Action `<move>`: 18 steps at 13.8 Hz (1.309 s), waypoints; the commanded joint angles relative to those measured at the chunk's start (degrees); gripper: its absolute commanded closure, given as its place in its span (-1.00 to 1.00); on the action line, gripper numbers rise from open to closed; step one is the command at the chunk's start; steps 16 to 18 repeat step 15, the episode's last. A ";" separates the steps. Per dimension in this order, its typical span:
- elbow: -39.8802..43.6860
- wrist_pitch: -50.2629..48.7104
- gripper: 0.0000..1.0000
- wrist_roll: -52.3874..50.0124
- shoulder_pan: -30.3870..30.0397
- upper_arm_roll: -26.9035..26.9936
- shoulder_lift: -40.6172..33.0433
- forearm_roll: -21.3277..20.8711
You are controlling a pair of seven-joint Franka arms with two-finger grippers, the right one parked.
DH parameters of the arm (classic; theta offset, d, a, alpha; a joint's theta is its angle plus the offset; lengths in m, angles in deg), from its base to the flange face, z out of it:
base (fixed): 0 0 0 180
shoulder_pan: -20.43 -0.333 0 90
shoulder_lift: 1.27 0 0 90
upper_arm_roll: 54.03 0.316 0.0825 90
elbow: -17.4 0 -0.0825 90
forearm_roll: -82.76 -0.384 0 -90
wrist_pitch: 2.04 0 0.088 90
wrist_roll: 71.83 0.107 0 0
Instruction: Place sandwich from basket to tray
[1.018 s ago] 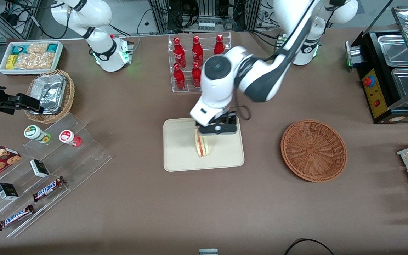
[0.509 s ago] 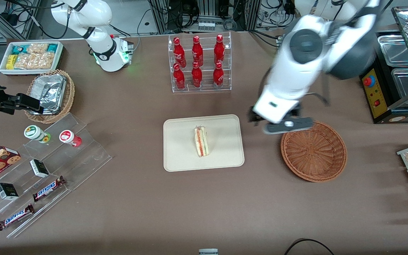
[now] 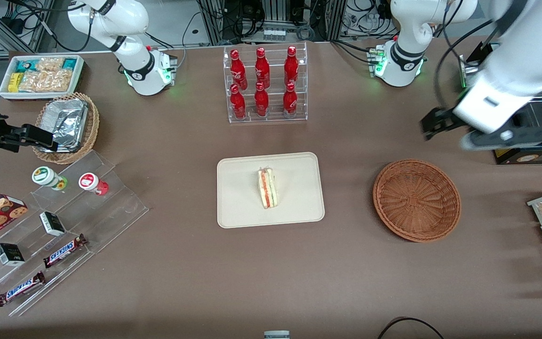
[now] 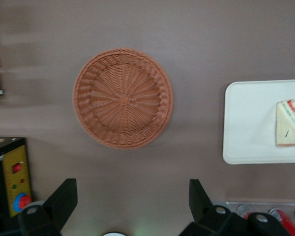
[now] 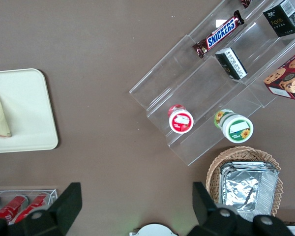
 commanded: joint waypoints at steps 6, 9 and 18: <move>-5.40 1.00 -1.00 7.69 -4.47 0.53 -5.28 0.88; -2.43 1.09 -1.00 7.52 -4.03 0.53 -2.39 0.97; -1.01 1.09 -1.00 7.78 -3.94 0.53 -0.71 3.08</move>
